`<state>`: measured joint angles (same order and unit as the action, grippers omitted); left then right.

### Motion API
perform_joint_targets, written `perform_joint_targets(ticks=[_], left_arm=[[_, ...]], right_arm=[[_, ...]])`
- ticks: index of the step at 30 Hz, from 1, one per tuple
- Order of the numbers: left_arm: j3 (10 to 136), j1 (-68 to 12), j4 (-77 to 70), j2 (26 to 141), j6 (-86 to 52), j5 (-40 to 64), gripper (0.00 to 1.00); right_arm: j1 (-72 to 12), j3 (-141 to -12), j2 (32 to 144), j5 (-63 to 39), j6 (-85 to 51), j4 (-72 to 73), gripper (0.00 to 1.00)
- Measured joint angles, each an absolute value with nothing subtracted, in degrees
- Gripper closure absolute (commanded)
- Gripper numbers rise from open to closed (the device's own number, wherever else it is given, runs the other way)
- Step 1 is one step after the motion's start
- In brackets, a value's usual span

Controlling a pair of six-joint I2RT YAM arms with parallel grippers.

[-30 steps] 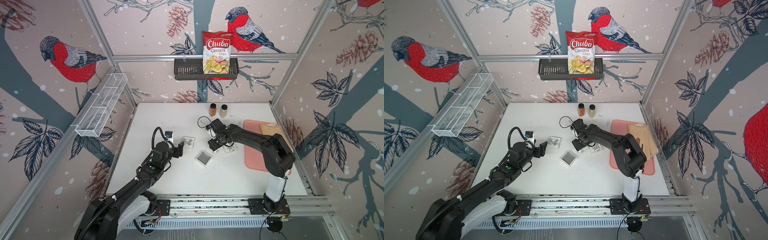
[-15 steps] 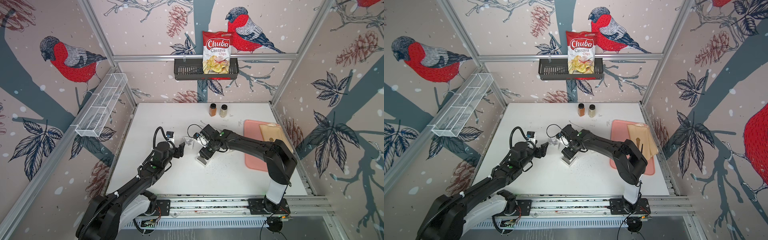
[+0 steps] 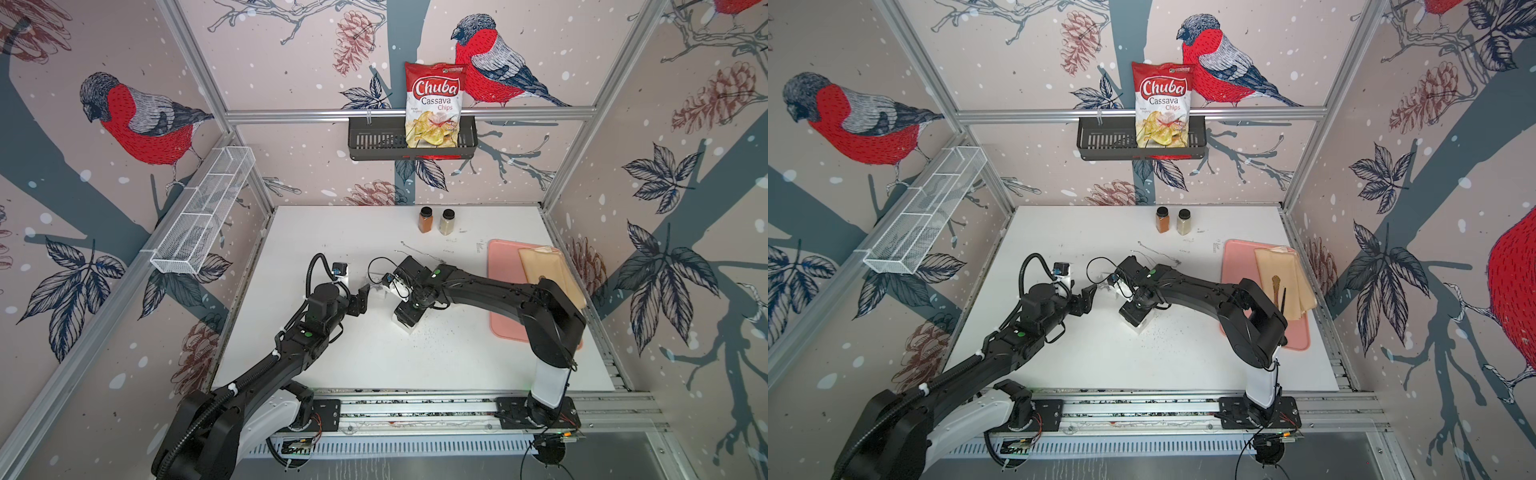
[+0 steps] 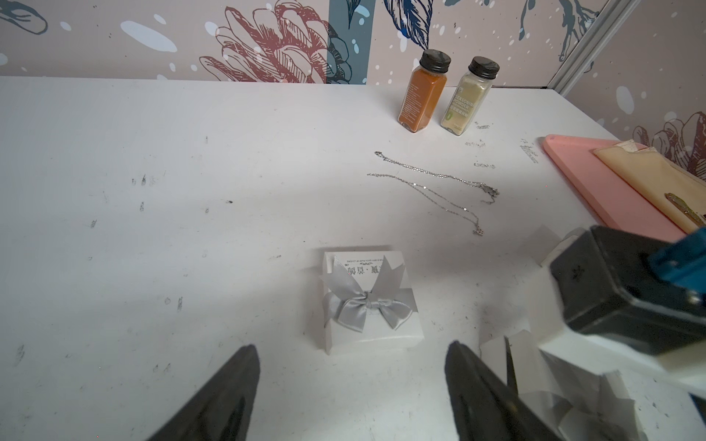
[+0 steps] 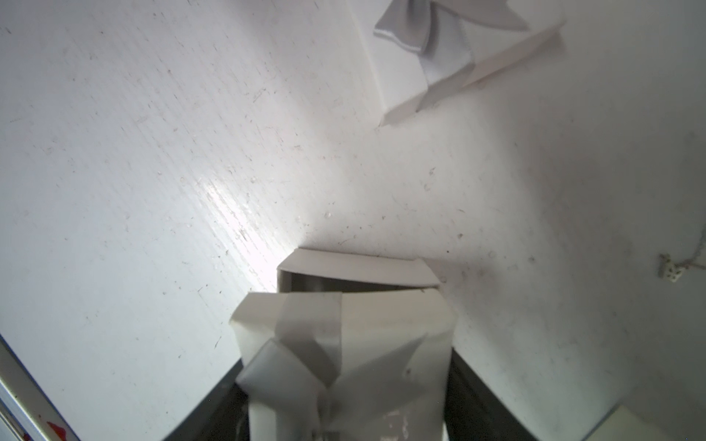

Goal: Take the necklace out of the lift-off lid jewelry box
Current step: Close the lid on the jewelry box.

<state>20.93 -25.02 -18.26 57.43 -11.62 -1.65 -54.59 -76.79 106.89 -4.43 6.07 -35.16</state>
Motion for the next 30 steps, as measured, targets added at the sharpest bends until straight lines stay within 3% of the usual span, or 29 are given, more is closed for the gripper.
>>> perform_joint_targets(ticks=[30], left_arm=[[20.6, -25.0, -18.2, 57.1, -11.6, -1.5, 0.19]], right_arm=[[-55.1, -77.8, 108.8, -3.5, 4.1, -35.2, 0.25]])
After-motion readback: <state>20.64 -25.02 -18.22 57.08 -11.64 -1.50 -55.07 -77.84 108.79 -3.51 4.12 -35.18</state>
